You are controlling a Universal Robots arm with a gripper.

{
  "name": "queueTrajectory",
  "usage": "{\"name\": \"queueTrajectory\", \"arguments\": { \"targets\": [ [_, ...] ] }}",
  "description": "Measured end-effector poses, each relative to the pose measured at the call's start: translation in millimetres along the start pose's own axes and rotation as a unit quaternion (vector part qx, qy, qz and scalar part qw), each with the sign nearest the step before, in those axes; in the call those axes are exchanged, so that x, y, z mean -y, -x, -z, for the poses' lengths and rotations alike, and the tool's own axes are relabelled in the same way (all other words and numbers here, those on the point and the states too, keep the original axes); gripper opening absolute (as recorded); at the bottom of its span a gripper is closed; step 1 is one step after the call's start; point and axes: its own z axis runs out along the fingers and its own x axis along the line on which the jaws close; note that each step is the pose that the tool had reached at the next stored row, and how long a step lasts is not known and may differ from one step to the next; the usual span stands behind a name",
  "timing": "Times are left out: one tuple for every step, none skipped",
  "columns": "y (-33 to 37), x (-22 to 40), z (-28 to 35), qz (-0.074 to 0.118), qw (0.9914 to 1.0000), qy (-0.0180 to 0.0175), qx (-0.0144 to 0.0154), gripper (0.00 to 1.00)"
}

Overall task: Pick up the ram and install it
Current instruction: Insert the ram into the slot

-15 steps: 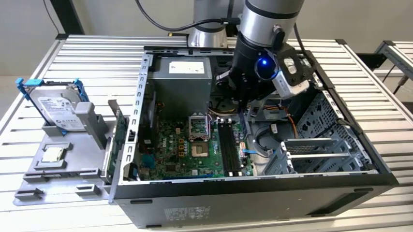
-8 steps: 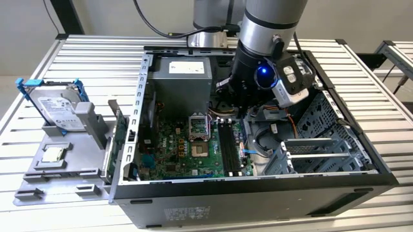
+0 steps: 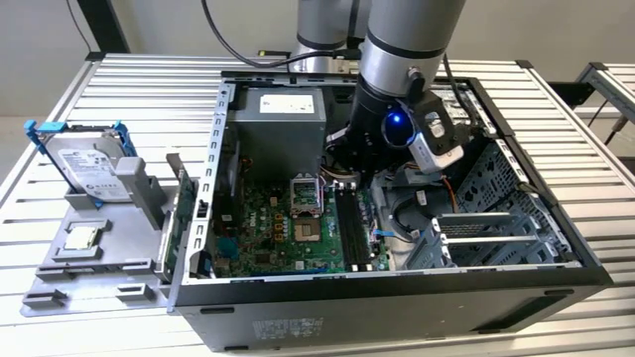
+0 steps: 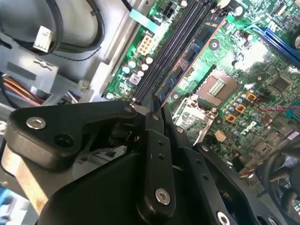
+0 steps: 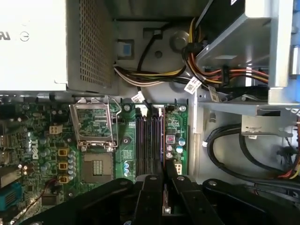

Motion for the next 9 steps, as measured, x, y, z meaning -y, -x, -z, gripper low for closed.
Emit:
{"name": "queueTrajectory", "arguments": {
  "targets": [
    [0.0,0.2,-1.8,0.000,1.00000,0.0000,0.0000,0.00],
    [0.0,0.3,-3.6,0.000,1.00000,0.0000,0.0001,0.00],
    [-0.1,0.4,-5.3,0.000,1.00000,0.0000,0.0001,0.00],
    [0.0,0.4,-7.2,0.000,1.00000,0.0000,0.0001,0.00],
    [0.1,0.5,-9.0,0.000,1.00000,0.0000,0.0001,0.00],
    [0.8,0.7,-10.9,0.000,1.00000,0.0000,0.0001,0.00],
    [2.0,1.1,-12.7,0.000,1.00000,0.0000,0.0000,0.00],
    [3.4,1.4,-14.5,0.000,1.00000,0.0000,0.0000,0.00],
    [5.0,1.7,-16.4,0.000,1.00000,0.0000,0.0000,0.00]
  ]
}}
